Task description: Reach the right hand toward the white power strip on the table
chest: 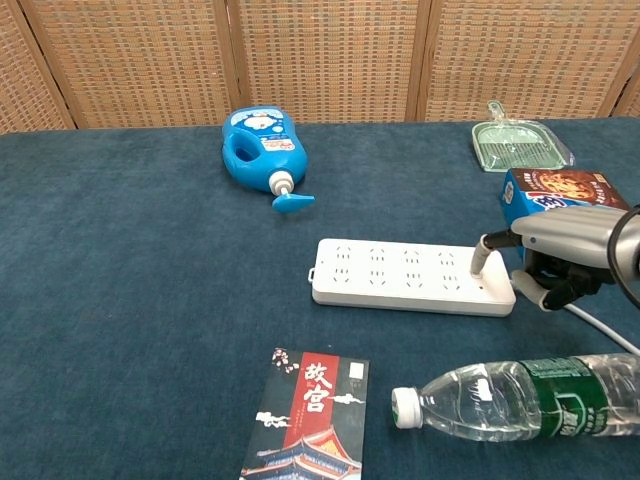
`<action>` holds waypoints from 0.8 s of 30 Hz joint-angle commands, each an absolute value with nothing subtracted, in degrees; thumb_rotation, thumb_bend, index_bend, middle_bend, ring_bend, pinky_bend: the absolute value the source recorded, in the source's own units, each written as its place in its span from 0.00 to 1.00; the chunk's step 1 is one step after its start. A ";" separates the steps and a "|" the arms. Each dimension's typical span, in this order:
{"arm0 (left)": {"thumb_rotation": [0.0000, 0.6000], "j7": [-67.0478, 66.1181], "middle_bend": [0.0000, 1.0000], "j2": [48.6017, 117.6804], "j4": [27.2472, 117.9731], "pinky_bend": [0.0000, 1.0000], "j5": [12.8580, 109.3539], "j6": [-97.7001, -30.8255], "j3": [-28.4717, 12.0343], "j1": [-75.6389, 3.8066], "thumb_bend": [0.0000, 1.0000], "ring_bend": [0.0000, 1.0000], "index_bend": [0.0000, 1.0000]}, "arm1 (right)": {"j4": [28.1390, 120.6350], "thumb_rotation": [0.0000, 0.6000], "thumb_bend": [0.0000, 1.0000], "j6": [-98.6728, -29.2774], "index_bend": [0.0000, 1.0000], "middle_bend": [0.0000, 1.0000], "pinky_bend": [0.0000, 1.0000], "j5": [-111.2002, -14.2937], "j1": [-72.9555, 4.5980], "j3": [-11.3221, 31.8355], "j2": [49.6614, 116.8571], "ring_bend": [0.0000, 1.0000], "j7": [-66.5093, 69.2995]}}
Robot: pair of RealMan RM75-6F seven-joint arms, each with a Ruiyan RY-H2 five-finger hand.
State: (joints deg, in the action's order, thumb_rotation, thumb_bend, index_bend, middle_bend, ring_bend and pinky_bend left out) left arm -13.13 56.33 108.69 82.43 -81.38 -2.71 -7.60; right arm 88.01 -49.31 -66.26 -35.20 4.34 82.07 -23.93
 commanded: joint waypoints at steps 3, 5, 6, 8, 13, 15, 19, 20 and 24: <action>1.00 -13.13 0.00 56.33 108.68 0.00 82.43 -81.37 -2.69 -7.63 0.00 0.00 0.00 | 87.54 1.00 0.69 -48.29 0.27 0.94 1.00 -65.12 -35.69 3.52 82.21 0.96 -24.99; 1.00 -13.19 0.00 56.37 108.67 0.00 82.47 -81.40 -2.64 -7.62 0.00 0.00 0.00 | 87.53 1.00 0.69 -47.88 0.27 0.94 1.00 -64.66 -35.93 3.18 82.14 0.96 -25.53; 1.00 -13.22 0.00 56.37 108.68 0.00 82.52 -81.41 -2.61 -7.61 0.00 0.00 0.00 | 87.60 1.00 0.69 -47.75 0.27 0.94 1.00 -64.42 -36.06 3.05 82.09 0.96 -25.83; 1.00 -13.28 0.00 56.38 108.71 0.00 82.56 -81.43 -2.58 -7.62 0.00 0.00 0.00 | 87.88 1.00 0.69 -47.78 0.27 0.94 1.00 -64.07 -36.24 2.91 81.98 0.96 -26.25; 1.00 -12.97 0.00 56.30 108.79 0.00 82.68 -81.68 -2.58 -7.54 0.00 0.00 0.00 | 89.96 1.00 0.69 -51.46 0.27 0.94 1.00 -66.57 -35.72 4.40 81.35 0.96 -23.91; 1.00 -12.79 0.00 56.21 108.81 0.00 82.75 -81.73 -2.58 -7.52 0.00 0.00 0.00 | 91.71 1.00 0.69 -54.25 0.27 0.94 1.00 -69.03 -35.24 5.82 80.39 0.96 -21.28; 1.00 -12.27 0.00 55.96 108.82 0.00 83.17 -81.80 -2.44 -7.48 0.00 0.00 0.00 | 95.47 1.00 0.69 -62.30 0.27 0.94 1.00 -76.63 -33.39 8.96 77.77 0.96 -12.48; 1.00 -12.15 0.00 55.92 108.82 0.00 83.24 -81.83 -2.41 -7.45 0.00 0.00 0.00 | 95.99 1.00 0.69 -64.32 0.27 0.93 1.00 -78.32 -32.87 9.50 77.22 0.96 -10.72; 1.00 -11.59 0.00 55.65 108.83 0.00 83.86 -82.09 -2.18 -7.29 0.00 0.00 0.00 | 97.65 1.00 0.40 -74.84 0.23 0.71 0.82 -87.13 -28.88 9.59 73.21 0.72 -2.54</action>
